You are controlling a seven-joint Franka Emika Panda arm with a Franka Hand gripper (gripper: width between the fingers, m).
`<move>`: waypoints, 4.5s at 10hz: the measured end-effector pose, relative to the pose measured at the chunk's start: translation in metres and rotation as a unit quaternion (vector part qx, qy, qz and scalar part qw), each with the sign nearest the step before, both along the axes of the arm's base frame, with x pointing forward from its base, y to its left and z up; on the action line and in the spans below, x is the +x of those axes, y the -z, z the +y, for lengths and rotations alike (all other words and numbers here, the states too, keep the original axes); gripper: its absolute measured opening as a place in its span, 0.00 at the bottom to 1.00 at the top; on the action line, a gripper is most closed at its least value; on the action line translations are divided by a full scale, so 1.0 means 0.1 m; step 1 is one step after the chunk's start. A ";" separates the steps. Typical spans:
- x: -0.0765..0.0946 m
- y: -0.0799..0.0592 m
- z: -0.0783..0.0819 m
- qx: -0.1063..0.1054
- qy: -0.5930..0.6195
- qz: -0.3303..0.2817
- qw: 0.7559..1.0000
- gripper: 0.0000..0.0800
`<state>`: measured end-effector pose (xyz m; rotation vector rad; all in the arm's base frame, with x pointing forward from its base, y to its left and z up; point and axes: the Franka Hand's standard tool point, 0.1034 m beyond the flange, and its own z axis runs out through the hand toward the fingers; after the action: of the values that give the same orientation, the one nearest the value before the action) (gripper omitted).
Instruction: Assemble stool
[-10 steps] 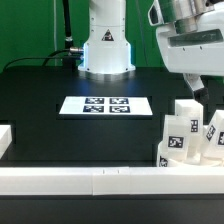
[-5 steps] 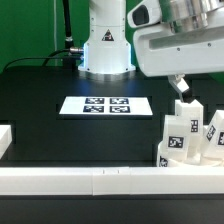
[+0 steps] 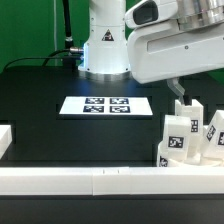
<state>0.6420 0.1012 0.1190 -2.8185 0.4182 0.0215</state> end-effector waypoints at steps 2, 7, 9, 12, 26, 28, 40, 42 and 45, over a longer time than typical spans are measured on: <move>-0.03 -0.03 0.06 -0.058 -0.189 -0.033 0.980 0.81; -0.03 -0.05 0.15 -0.088 -0.394 -0.072 0.912 0.81; 0.00 -0.04 0.13 -0.100 -0.493 -0.093 0.859 0.81; 0.00 0.05 0.19 -0.112 -0.626 -0.108 0.764 0.81; -0.10 0.35 0.20 -0.102 -0.714 -0.098 0.686 0.42; -0.10 0.35 0.17 -0.100 -0.621 -0.088 0.772 0.42; -0.09 0.37 0.15 -0.101 -0.145 -0.033 0.984 0.42; -0.08 0.37 0.14 -0.098 -0.071 -0.019 0.993 0.42; -0.08 0.38 0.12 -0.091 0.055 0.006 0.994 0.42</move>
Offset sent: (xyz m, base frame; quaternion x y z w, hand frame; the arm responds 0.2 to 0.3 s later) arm 0.0020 0.0178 0.0092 -0.1172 -0.0217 -0.3794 0.9175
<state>0.6343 0.1128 0.0814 -2.9691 0.6069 -0.0236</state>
